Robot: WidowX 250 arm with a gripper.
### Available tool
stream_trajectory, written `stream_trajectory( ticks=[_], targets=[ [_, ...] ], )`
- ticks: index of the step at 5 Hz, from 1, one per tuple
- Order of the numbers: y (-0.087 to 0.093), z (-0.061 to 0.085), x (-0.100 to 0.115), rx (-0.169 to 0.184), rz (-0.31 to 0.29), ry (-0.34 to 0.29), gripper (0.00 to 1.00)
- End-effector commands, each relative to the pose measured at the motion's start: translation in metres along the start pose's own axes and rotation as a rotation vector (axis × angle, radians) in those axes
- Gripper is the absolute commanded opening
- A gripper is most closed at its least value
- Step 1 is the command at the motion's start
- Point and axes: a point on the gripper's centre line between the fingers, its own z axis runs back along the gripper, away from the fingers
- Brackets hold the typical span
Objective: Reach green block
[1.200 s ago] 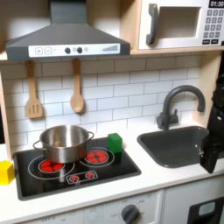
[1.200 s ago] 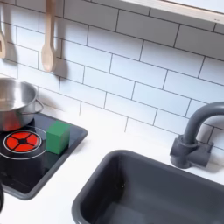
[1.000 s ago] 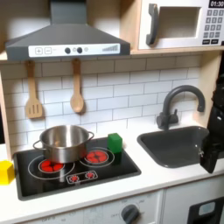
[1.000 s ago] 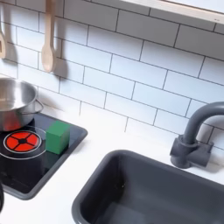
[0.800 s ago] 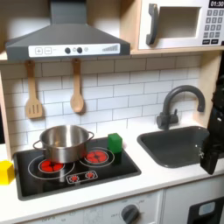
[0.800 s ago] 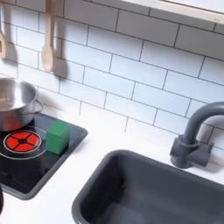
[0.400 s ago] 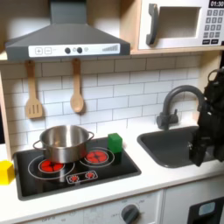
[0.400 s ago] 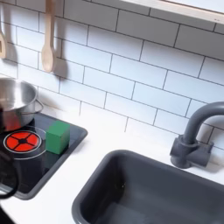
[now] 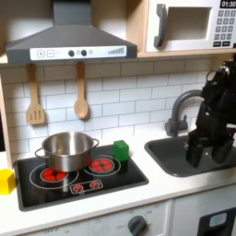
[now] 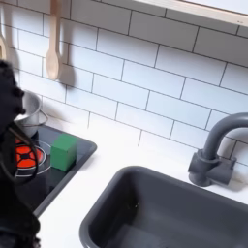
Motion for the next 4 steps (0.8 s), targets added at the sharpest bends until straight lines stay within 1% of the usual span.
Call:
stream_trajectory(
  ticks=[1, 2, 4],
  targets=[
    [0.01, -0.006, 0.025, 0.006, -0.005, -0.011, 1.0],
    [0.014, -0.009, 0.04, 0.0, -0.003, -0.023, 1.0],
    [0.018, -0.016, 0.062, -0.006, -0.003, -0.022, 1.0]
  ],
)
